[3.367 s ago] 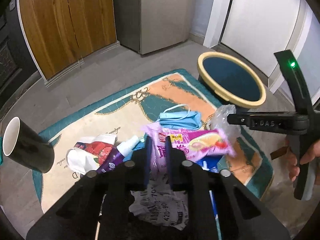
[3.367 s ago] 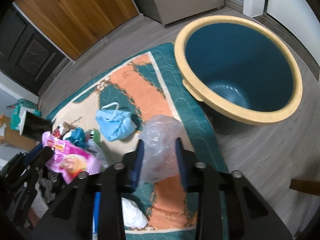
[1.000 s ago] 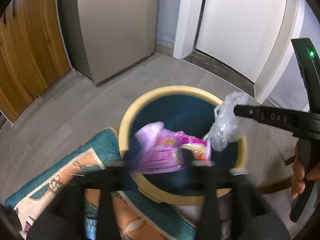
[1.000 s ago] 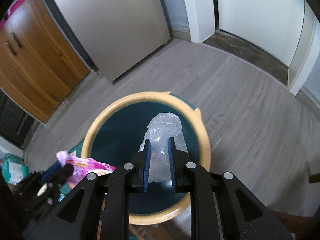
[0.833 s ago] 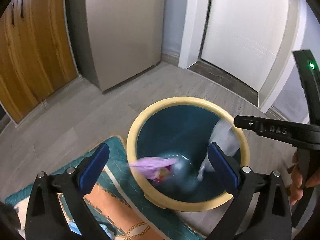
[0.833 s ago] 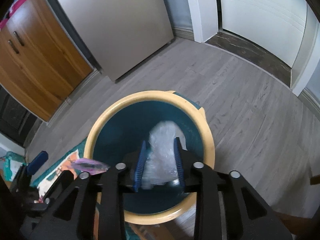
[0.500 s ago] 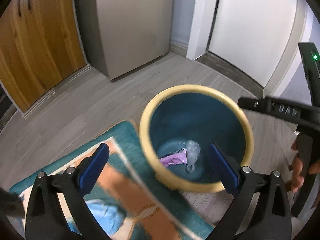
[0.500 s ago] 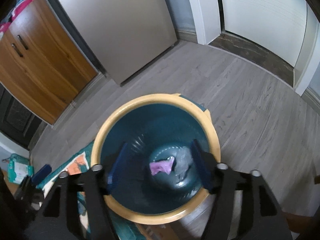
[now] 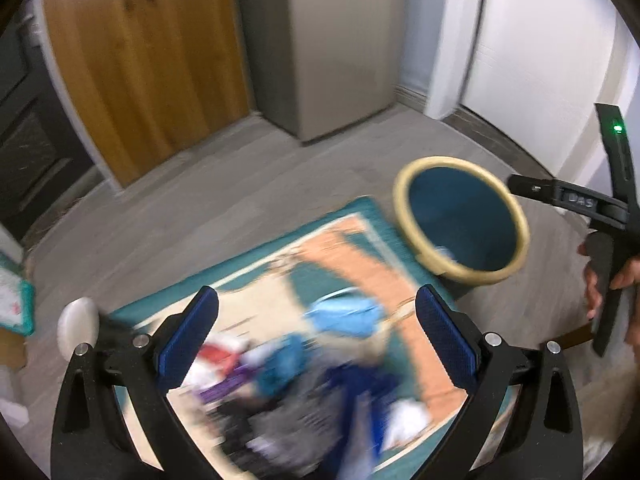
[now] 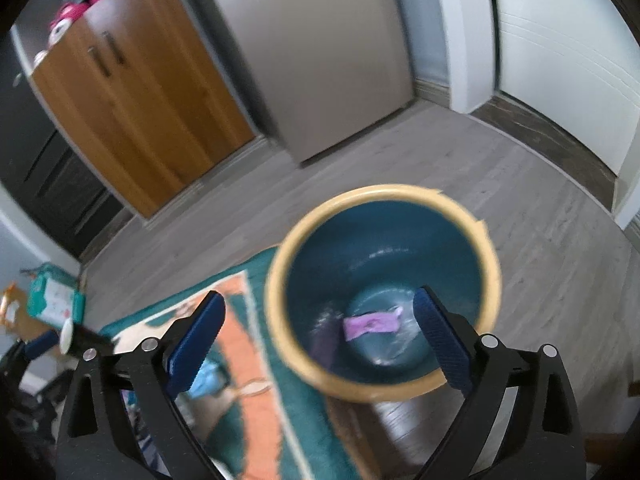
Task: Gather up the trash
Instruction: 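Move both tools back over the trash pile on the mat, then grasp the white paper bag with the left tool while the right tool grasps the blue mask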
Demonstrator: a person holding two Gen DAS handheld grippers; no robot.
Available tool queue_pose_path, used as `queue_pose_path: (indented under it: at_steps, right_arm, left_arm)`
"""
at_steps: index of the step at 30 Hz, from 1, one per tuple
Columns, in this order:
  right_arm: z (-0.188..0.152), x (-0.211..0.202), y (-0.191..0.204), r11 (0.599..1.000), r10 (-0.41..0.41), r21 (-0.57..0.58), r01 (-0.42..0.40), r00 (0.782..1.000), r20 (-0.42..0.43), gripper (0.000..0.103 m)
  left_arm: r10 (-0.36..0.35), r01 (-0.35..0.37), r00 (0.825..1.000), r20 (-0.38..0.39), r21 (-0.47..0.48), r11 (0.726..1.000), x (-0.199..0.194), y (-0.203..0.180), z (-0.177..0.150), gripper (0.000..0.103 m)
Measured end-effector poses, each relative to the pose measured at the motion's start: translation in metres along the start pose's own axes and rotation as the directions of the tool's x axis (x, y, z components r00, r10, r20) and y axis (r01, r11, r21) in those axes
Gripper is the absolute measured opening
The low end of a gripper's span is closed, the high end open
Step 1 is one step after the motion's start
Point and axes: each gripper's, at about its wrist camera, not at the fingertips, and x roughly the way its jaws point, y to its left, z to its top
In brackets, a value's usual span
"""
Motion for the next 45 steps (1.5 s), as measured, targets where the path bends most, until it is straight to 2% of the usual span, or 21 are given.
queue_pose_path:
  at_steps: [4,8,13,19,25,31,45]
  right_arm:
    - [-0.014,0.002,0.036,0.998,0.041,-0.036,-0.042,0.999,-0.035,0.095]
    - [-0.032,0.009,0.064,0.995,0.069,-0.069,-0.075,0.994,-0.087,0.095]
    - [-0.051,0.025,0.089,0.990,0.037,-0.130,-0.056,0.989,-0.143,0.095]
    - [-0.054,0.038,0.099,0.991,0.006,-0.132,-0.026,0.988,-0.156,0.095]
    - [-0.059,0.057,0.109,0.984,-0.026,-0.177,-0.007,0.983,-0.182,0.095]
    - [-0.062,0.078,0.115,0.977,-0.046,-0.211,0.001,0.977,-0.208,0.095]
    - [-0.077,0.116,0.112,0.969,-0.091,-0.245,0.021,0.956,-0.278,0.095]
  left_arm:
    - [0.080,-0.079,0.997,0.015,-0.050,0.996,-0.019,0.041,-0.028,0.097]
    - [0.102,-0.103,0.995,-0.008,-0.081,0.991,-0.018,0.069,-0.053,0.097]
    - [0.122,-0.122,0.993,-0.002,-0.092,0.988,-0.016,0.098,-0.068,0.097]
    - [0.160,-0.163,0.987,-0.034,-0.160,0.974,0.001,0.133,-0.075,0.097]
    - [0.148,-0.156,0.987,-0.057,-0.171,0.973,0.024,0.138,-0.074,0.097]
    - [0.105,-0.118,0.991,-0.078,-0.189,0.975,0.046,0.134,-0.070,0.097]
    - [0.092,-0.110,0.981,-0.169,-0.100,0.989,0.104,0.108,-0.073,0.097]
